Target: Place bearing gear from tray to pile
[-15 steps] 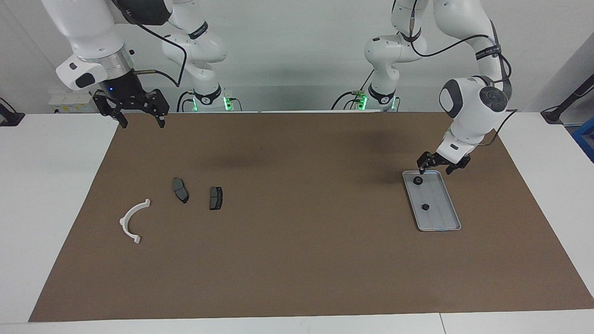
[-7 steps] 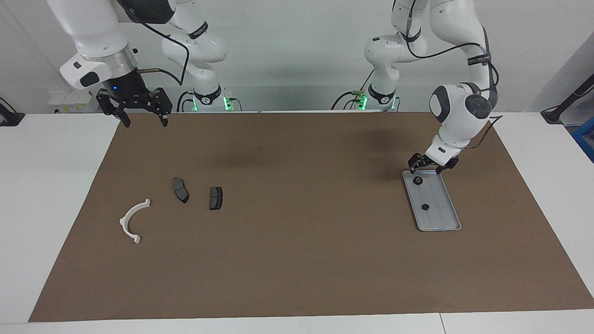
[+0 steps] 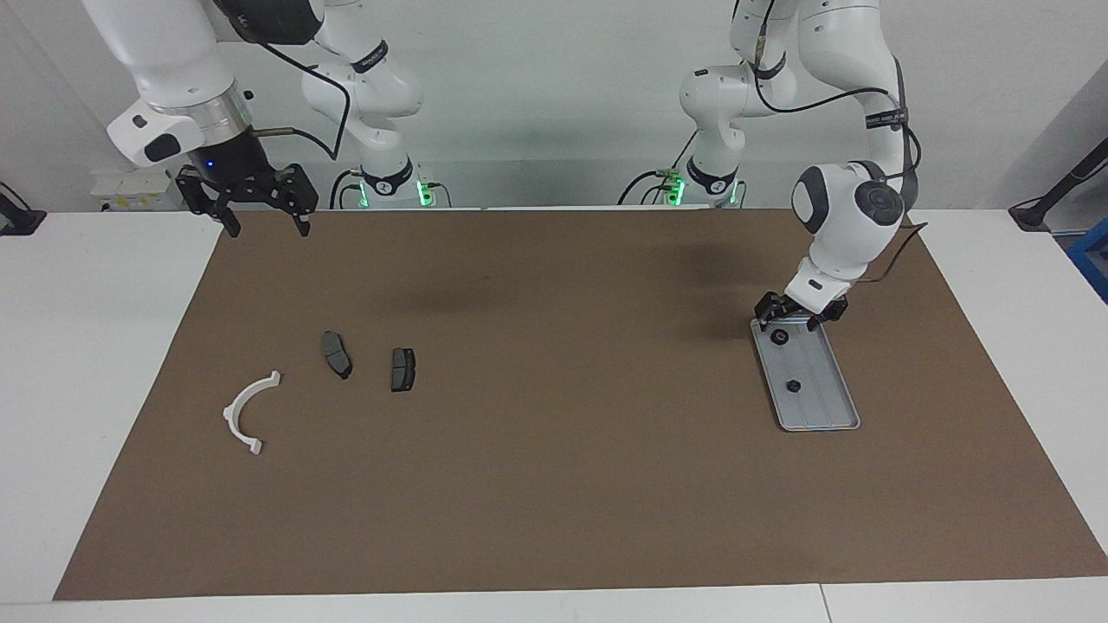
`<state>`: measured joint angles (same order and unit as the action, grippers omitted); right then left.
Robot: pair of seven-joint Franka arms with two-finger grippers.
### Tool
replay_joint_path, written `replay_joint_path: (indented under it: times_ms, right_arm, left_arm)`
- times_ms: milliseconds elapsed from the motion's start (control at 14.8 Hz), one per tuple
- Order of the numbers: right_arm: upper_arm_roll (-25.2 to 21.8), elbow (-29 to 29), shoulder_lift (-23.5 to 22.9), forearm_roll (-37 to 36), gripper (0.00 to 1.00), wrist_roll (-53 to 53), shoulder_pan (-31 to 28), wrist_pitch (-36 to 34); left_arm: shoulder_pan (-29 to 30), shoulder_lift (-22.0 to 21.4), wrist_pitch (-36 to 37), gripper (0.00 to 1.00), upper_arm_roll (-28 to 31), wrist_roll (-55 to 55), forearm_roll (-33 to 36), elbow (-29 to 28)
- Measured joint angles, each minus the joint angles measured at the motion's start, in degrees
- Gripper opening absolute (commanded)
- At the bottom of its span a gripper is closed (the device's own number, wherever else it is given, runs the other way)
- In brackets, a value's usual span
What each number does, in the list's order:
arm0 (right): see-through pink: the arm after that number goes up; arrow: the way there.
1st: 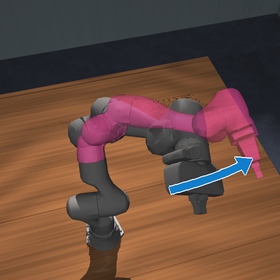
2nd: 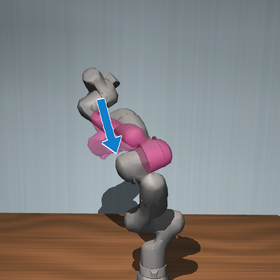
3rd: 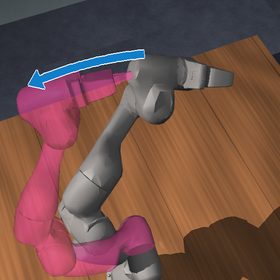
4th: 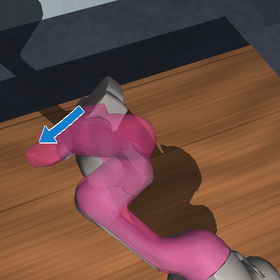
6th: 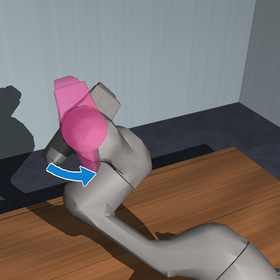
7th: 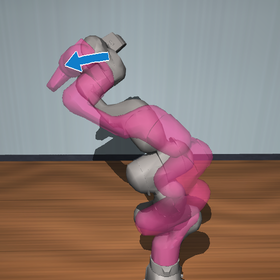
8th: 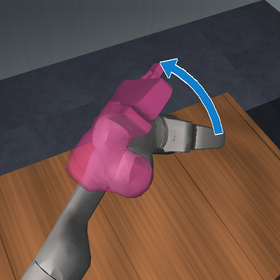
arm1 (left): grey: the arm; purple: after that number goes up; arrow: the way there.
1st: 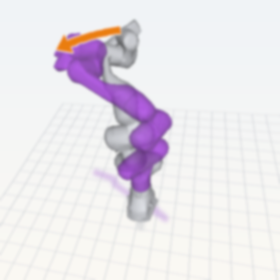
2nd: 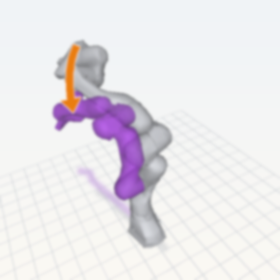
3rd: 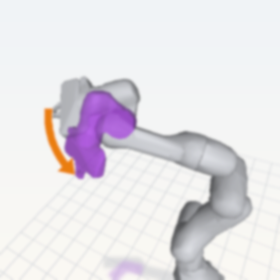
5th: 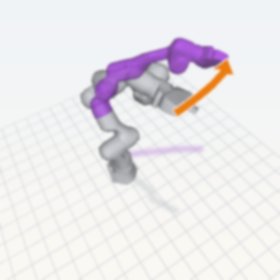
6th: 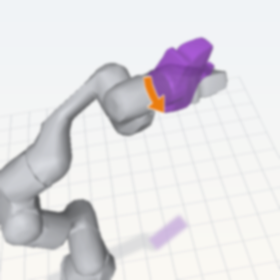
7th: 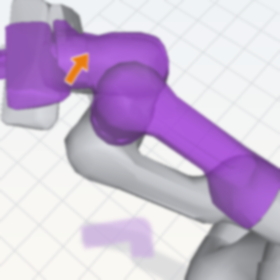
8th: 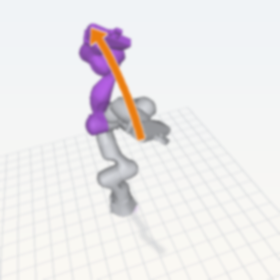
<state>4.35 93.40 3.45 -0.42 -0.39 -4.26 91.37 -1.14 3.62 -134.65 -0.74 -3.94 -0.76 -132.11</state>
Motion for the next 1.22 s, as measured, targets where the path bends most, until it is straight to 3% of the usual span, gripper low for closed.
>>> replay_joint_path:
  times_ms: [608,1148,1216]
  right_arm:
    - [0.17,1.08,0.12,0.0,1.0,1.17,0.08,0.23]
    - [0.23,12.1,-0.41,0.0,1.0,-1.48,0.14,13.52]
    - [0.32,13.11,-0.83,0.03,1.0,-2.34,0.33,14.84]
  left_arm:
    - [-0.04,1.39,-1.37,0.97,0.5,0.14,0.0,-0.31]
    - [-0.04,1.69,-3.0,0.93,0.51,0.13,0.0,-2.2]
    - [-0.05,1.69,-3.0,0.89,0.51,0.13,0.0,-2.38]
